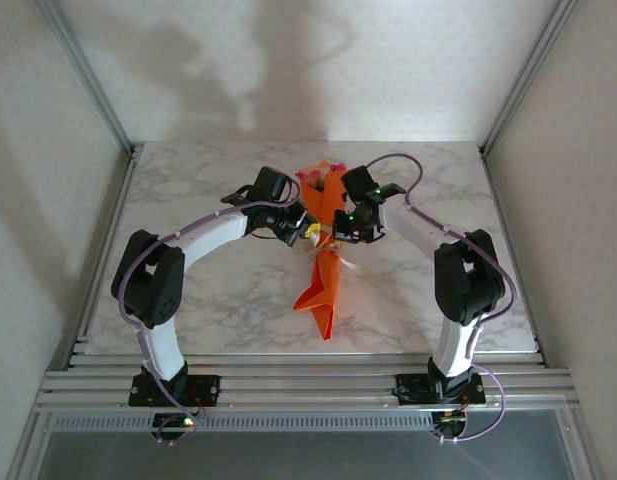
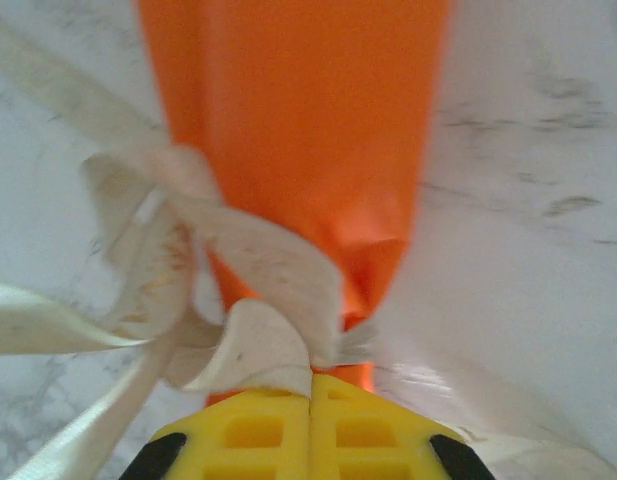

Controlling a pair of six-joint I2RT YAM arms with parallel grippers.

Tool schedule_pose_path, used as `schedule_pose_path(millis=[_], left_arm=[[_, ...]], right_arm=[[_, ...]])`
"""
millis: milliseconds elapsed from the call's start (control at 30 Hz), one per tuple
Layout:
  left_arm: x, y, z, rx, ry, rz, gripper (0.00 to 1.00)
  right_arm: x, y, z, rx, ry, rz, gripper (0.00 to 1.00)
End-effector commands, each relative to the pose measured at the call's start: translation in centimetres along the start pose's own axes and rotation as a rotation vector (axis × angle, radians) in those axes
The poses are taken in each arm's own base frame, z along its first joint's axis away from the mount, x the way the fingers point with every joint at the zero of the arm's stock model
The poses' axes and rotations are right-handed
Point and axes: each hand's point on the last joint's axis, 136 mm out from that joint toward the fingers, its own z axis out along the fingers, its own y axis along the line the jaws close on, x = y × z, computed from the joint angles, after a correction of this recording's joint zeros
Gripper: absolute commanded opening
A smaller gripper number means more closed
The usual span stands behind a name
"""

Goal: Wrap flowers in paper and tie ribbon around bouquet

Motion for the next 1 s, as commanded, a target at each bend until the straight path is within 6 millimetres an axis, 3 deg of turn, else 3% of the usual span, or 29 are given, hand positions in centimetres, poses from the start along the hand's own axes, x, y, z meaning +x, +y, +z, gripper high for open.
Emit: schedule_pose_path(millis=[0,100,200,367,467,967], left_arm=[[0.8,-1.6,-1.3,0.045,-0.009,0.021,0.0],[0.8,-1.6,-1.2,0.044,-0.007,0.023,0.0],[0.8,-1.6,-1.1,0.044,-0.006,0.021,0.0],[0.9,-1.6,-0.9,0.042,-0.003,0.021,0.0],[1.1,-1.6,-0.7,0.044,-0.001,0.02,0.0],[2.1,-1.0,-0.4,0.036,0.015,0.013,0.0]], right_arm=[[-1.0,-2.7,-3.2,0.049,-0.076,0.09,0.0],[-1.4,-4.0,-4.5,0.053,-0.116,0.122,0.0],[-1.3,-3.5,-5.2,0.007,-0.13,0.114,0.0],[0.7,0.8,-4.3,-0.141,-0.048,0.059,0.0],[1.7,2.1,-3.9,-0.193,-0.037,0.08,0.0],[3.0,4.6,-0.6,-0.262,0.105,0.096,0.0]])
